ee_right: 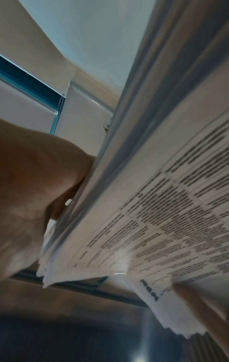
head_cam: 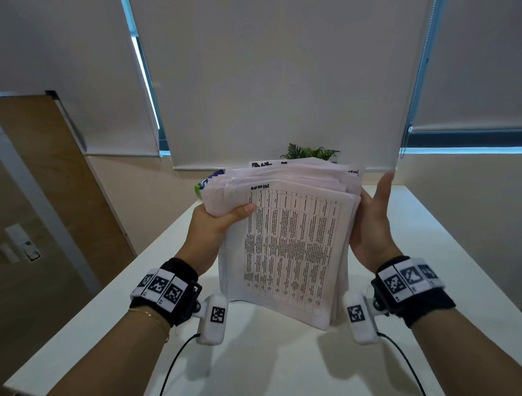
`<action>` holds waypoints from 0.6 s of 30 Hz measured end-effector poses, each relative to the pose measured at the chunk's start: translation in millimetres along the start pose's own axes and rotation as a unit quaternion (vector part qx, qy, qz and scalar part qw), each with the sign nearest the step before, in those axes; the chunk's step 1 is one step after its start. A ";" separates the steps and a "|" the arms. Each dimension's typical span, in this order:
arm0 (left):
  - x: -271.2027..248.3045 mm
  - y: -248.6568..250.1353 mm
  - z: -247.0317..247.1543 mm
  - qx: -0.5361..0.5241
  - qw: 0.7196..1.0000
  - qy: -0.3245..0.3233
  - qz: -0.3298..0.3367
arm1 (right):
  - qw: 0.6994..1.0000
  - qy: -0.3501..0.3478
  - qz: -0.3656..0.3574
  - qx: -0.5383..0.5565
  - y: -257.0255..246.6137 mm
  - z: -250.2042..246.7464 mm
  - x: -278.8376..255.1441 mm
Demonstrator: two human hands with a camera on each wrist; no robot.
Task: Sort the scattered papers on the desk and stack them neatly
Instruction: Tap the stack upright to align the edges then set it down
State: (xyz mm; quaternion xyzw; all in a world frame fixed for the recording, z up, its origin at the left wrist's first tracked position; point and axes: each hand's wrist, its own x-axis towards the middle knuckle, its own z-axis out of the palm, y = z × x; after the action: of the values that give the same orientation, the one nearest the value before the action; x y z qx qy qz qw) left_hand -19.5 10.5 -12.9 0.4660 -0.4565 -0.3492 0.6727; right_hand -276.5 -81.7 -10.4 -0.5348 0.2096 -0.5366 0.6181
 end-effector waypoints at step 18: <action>-8.9 5.0 9.6 0.019 0.999 -0.024 0.013 | 0.982 -0.033 -0.057 -0.179 14.3 5.5 -0.6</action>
State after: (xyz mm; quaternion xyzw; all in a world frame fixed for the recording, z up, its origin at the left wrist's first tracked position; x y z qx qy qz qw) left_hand -31.4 17.1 -9.3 0.4640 -0.4850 -0.3428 0.6573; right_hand -265.8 -80.9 -21.4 -0.6652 0.2511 -0.5070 0.4872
